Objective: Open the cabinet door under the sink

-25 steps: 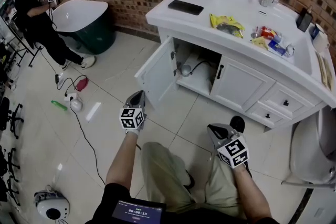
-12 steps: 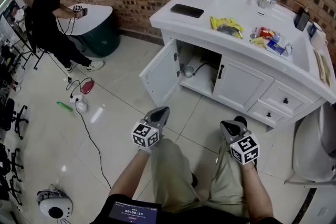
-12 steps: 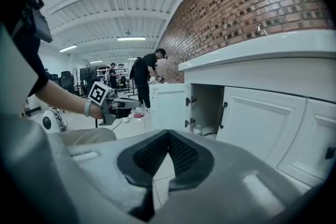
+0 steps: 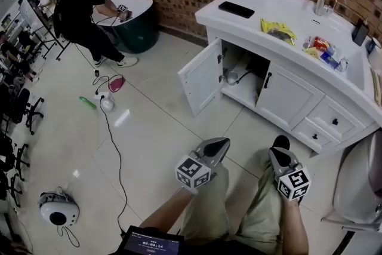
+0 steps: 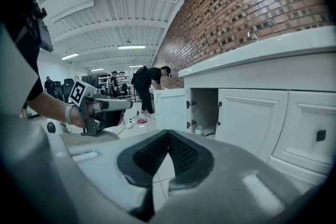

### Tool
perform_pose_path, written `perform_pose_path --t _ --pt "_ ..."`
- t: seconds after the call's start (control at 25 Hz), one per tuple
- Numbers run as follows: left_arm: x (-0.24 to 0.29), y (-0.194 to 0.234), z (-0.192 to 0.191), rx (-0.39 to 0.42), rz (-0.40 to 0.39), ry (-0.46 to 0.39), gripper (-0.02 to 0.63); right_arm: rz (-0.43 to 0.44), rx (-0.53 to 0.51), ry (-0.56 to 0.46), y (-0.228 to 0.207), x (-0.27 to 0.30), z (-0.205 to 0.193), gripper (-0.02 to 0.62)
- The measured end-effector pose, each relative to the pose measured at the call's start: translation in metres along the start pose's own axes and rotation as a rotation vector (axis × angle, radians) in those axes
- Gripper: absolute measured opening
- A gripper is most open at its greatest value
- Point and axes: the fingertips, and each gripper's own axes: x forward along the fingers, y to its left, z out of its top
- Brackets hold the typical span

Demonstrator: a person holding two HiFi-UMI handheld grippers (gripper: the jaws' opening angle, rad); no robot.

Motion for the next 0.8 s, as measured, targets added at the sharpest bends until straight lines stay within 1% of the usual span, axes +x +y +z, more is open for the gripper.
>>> perform_pose_path --t 0.12,0.24,0.32,0.48,0.56,0.68,0.8 --pt "-0.008 -0.034 0.004 0.012 -0.007 -0.02 0.015 0.01 0.018 -0.031 0.012 -0.024 -0.009 -0.009" --pt "-0.011 -0.068 -0.002 0.062 -0.022 0.01 0.015 -0.002 0.005 -0.027 0.025 -0.047 -0.025 -0.009" --pt "-0.014 -0.085 -0.008 0.082 -0.023 0.035 0.015 -0.007 0.003 -0.028 0.032 -0.062 -0.036 -0.009" --pt "-0.027 -0.109 -0.016 0.08 -0.011 0.059 0.015 0.017 0.074 -0.082 0.041 -0.092 -0.059 -0.009" --pt "-0.039 -0.125 -0.02 0.102 -0.004 0.082 0.015 0.026 0.101 -0.092 0.049 -0.103 -0.07 -0.009" --pt "-0.061 -0.143 -0.027 0.13 0.02 0.106 0.015 0.038 0.108 -0.057 0.066 -0.109 -0.095 -0.009" --pt "-0.097 -0.154 -0.033 0.128 0.053 0.099 0.015 0.069 0.116 0.006 0.094 -0.109 -0.13 -0.009"
